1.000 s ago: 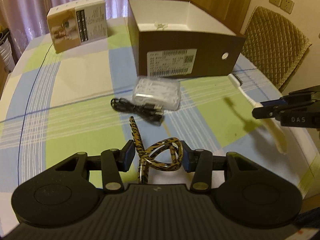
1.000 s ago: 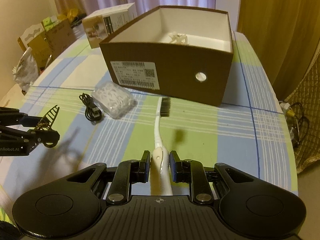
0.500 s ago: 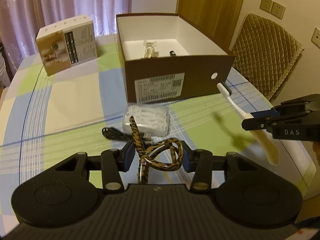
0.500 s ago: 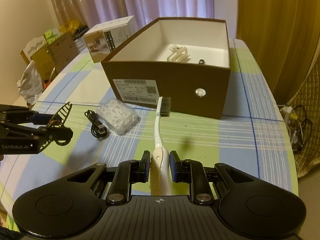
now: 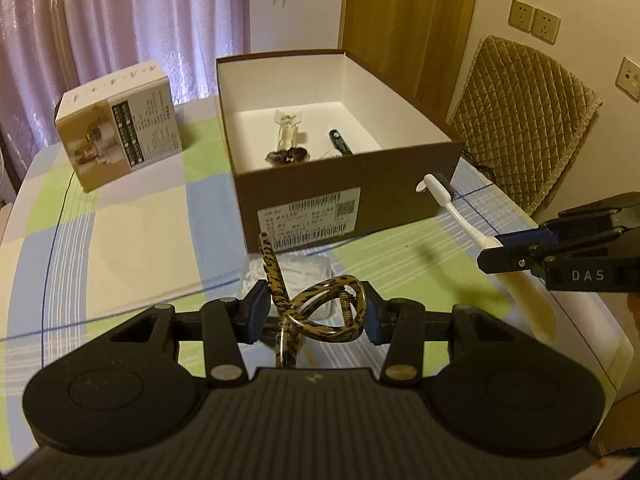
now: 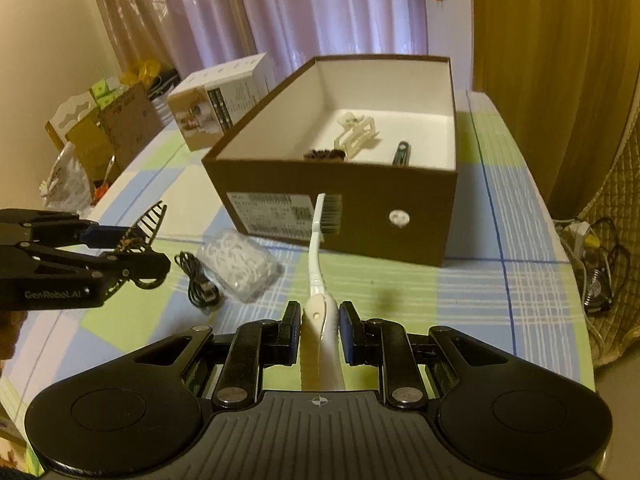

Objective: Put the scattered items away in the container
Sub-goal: 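Lift the leopard cord with left tool while right tool lifts the toothbrush, then carry the cord and toothbrush over the open box with both tools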

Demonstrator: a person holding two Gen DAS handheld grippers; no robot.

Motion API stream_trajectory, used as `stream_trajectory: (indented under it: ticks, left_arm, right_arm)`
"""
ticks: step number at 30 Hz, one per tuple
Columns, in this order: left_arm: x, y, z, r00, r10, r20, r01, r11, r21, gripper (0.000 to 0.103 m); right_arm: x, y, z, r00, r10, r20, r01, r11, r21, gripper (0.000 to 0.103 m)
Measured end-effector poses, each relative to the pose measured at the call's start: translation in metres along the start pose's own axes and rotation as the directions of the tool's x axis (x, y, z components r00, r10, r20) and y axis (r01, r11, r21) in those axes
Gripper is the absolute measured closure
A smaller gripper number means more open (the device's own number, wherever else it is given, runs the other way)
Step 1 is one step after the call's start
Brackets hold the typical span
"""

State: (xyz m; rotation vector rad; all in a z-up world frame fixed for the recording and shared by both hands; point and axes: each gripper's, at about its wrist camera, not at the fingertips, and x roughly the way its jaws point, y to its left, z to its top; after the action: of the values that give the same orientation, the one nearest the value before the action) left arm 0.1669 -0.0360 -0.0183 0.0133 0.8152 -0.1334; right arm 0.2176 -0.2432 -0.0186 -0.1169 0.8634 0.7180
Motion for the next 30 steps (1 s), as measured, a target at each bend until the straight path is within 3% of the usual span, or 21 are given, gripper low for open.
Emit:
stream_trajectory:
  ticks: [19,30]
  left_arm:
    - [0.009,0.005,0.068,0.993,-0.010,0.121,0.003,0.998,0.059,0.061]
    - [0.030,0.007,0.129,0.982,-0.038,0.188,0.021,0.996,0.091,0.061]
  right_arm:
    - [-0.005,-0.012,0.080,0.988,0.060,0.141,-0.066,0.997,0.038,0.086]
    - [0.014,-0.026,0.137,0.976,0.091,0.198,-0.103,0.993,0.051,0.086]
